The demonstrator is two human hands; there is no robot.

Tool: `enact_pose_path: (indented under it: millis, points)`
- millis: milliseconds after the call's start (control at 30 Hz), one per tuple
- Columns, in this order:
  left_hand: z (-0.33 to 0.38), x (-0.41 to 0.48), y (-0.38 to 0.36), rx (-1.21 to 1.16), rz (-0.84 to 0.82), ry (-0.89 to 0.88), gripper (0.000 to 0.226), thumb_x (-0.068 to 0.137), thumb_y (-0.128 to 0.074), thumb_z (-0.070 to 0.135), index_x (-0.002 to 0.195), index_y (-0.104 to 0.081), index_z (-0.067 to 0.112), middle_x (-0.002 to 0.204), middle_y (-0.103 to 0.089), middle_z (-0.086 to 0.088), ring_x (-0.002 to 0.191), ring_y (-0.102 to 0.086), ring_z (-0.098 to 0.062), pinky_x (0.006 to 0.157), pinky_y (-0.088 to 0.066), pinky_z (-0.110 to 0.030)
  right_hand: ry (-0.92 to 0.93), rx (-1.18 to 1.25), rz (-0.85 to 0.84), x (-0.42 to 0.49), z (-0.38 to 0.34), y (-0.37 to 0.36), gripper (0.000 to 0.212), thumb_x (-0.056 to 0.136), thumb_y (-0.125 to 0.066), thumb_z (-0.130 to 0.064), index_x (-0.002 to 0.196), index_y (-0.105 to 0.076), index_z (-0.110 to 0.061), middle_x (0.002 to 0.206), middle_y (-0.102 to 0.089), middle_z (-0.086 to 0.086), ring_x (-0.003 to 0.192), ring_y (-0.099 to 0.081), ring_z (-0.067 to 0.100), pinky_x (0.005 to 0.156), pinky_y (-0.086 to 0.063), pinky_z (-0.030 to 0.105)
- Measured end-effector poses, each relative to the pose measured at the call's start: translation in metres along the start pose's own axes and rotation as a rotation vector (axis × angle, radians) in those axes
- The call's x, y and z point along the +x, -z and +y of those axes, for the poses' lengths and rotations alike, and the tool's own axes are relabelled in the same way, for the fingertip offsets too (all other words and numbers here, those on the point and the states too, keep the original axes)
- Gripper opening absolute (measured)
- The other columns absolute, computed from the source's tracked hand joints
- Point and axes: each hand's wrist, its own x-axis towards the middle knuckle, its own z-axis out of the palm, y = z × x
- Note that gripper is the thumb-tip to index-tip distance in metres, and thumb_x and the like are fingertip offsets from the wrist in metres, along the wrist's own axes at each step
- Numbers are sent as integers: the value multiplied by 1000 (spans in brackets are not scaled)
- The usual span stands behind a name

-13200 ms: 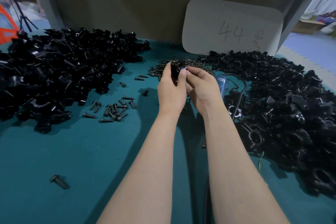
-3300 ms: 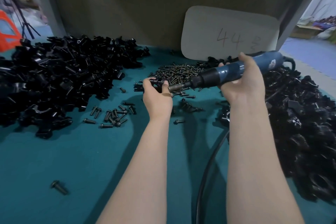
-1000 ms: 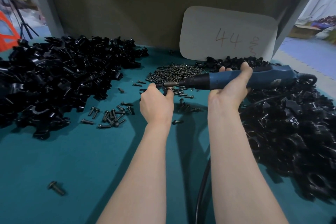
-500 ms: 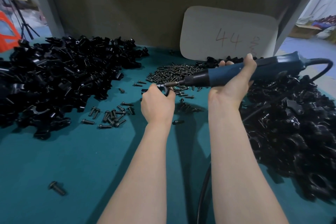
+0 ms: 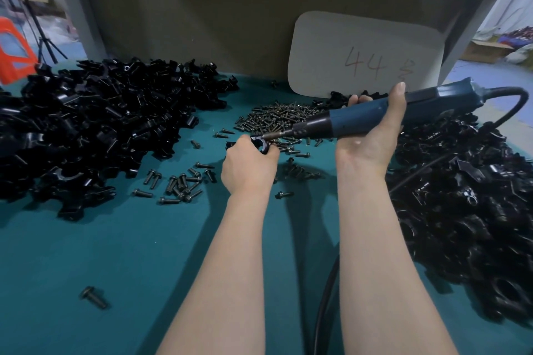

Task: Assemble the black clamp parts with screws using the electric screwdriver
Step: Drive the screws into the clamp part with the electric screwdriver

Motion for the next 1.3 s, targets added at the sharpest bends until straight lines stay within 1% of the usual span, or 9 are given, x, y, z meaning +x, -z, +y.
enact_pose_path:
  millis: [67, 333, 633, 767, 867, 1000, 1133, 1233, 1300]
  points:
    - [1, 1, 1, 15, -17, 1, 24, 87, -60, 40, 96, -60, 18, 77, -58, 1, 71, -54, -22, 48, -31, -26, -48, 40, -46, 2, -6, 0, 62, 88, -66, -31, 140, -39, -11, 81, -57, 5, 77, -61, 19, 78, -55, 30]
    - [5, 4, 6, 76, -142, 9, 31, 87, -60, 45, 98, -60, 16, 71, -54, 2, 62, -51, -17, 46, -29, -24, -79, 6, -103, 0, -14, -2, 66, 87, -65, -31, 143, -37, -9, 78, -57, 4, 78, -59, 19, 77, -52, 31]
    - [6, 6, 11, 68, -282, 45, 31, 84, -61, 42, 99, -62, 14, 88, -71, -3, 79, -65, -22, 54, -40, -25, -53, -11, -173, 1, -14, -1, 62, 89, -63, -29, 141, -37, -8, 81, -55, 4, 78, -59, 18, 78, -52, 30]
    - [5, 9, 13, -72, -387, 155, 26, 84, -62, 36, 76, -58, 11, 51, -62, 3, 47, -52, -16, 53, -41, -23, -47, -20, -159, 2, -15, 0, 61, 89, -63, -31, 140, -38, -9, 80, -56, 3, 78, -60, 17, 76, -53, 30]
    - [2, 12, 13, -106, -352, 174, 27, 85, -62, 36, 76, -57, 11, 40, -57, 7, 44, -48, -13, 52, -38, -22, -45, 30, -111, 6, -18, -1, 60, 88, -64, -32, 138, -41, -9, 78, -58, 3, 77, -60, 17, 76, -53, 31]
    - [3, 11, 12, -558, -281, 224, 21, 93, -61, 34, 93, -58, 14, 67, -67, -1, 45, -52, -9, 46, -38, -20, -89, 108, -4, 10, -17, 1, 44, 87, -66, -36, 120, -53, -10, 77, -58, 3, 73, -60, 17, 69, -54, 27]
    - [7, 11, 17, -1172, -307, 482, 22, 94, -61, 32, 99, -55, 12, 95, -66, -10, 59, -65, -12, 49, -55, -23, -125, 104, 76, 9, -14, 3, 33, 85, -68, -39, 102, -55, -13, 79, -58, 3, 76, -60, 17, 78, -55, 30]
    - [4, 13, 18, -1309, -334, 555, 37, 95, -61, 25, 126, -51, 8, 117, -61, -13, 66, -66, -17, 57, -58, -29, -101, 67, 106, 7, -13, 0, 32, 85, -69, -37, 105, -54, -16, 84, -58, 4, 77, -60, 17, 77, -55, 29]
    - [4, 13, 16, -1301, -328, 554, 55, 93, -63, 19, 142, -40, 7, 118, -62, -14, 70, -67, -17, 65, -57, -30, -88, 32, 114, 6, -12, -1, 28, 86, -68, -35, 102, -53, -17, 87, -57, 5, 77, -61, 17, 70, -54, 27]
